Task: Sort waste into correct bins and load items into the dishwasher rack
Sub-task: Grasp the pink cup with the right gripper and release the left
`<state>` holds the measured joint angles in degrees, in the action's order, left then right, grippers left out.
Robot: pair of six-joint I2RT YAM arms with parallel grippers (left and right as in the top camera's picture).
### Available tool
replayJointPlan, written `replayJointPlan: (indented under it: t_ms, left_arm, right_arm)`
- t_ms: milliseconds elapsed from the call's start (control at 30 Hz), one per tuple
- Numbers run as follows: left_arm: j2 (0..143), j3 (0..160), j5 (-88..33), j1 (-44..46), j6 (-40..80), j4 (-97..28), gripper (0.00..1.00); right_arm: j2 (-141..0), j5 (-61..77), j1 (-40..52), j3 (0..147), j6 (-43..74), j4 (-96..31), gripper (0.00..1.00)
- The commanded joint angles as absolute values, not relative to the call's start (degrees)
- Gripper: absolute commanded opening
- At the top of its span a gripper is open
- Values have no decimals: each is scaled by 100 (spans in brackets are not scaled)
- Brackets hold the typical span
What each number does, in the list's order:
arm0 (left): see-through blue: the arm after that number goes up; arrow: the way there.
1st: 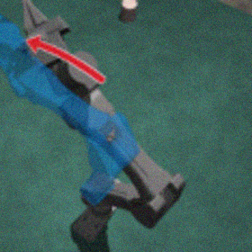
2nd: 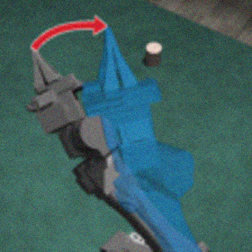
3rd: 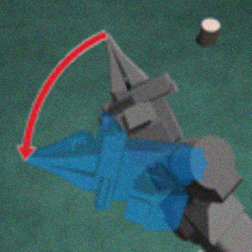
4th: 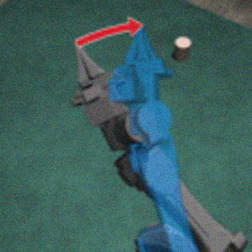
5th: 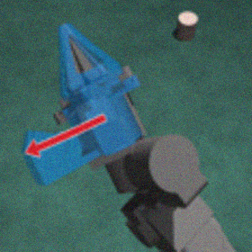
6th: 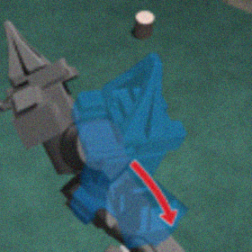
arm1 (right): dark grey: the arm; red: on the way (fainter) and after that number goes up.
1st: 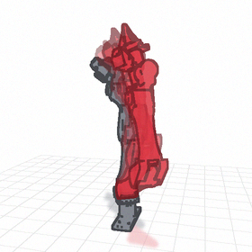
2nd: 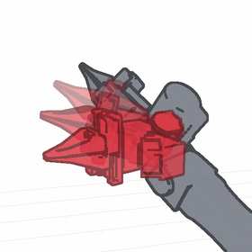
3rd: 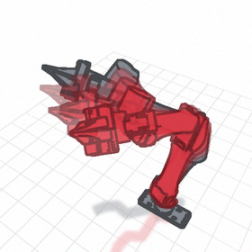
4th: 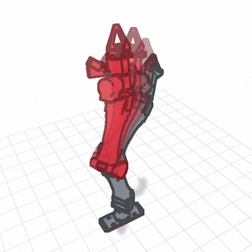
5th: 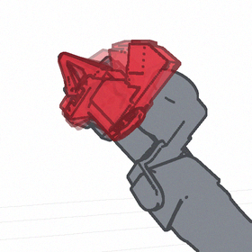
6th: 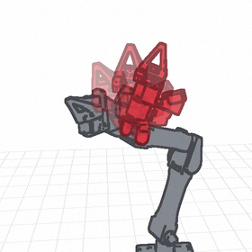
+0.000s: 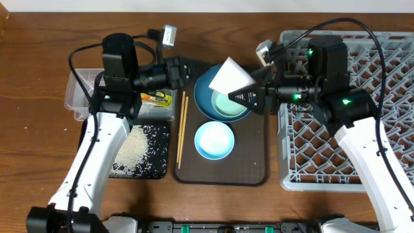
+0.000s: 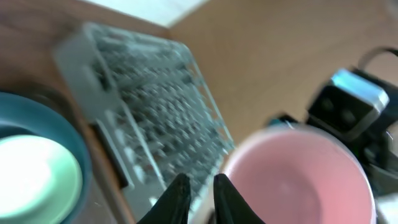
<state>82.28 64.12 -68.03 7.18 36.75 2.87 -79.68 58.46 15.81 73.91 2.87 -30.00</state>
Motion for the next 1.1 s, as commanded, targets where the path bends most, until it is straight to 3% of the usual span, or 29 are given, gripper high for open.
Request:
replayJointPlan:
  t_ms: [0,1067]
  left_arm:
    - [8219,6425,-7714,707,3828,307,17]
    - [8219,6396,-8158,819,3105,-556,14]
  right_arm:
    - [-7983,6130,1522,7489,340,-2829,41]
    - [-7983,6018,1509,7489,576,-2130,41]
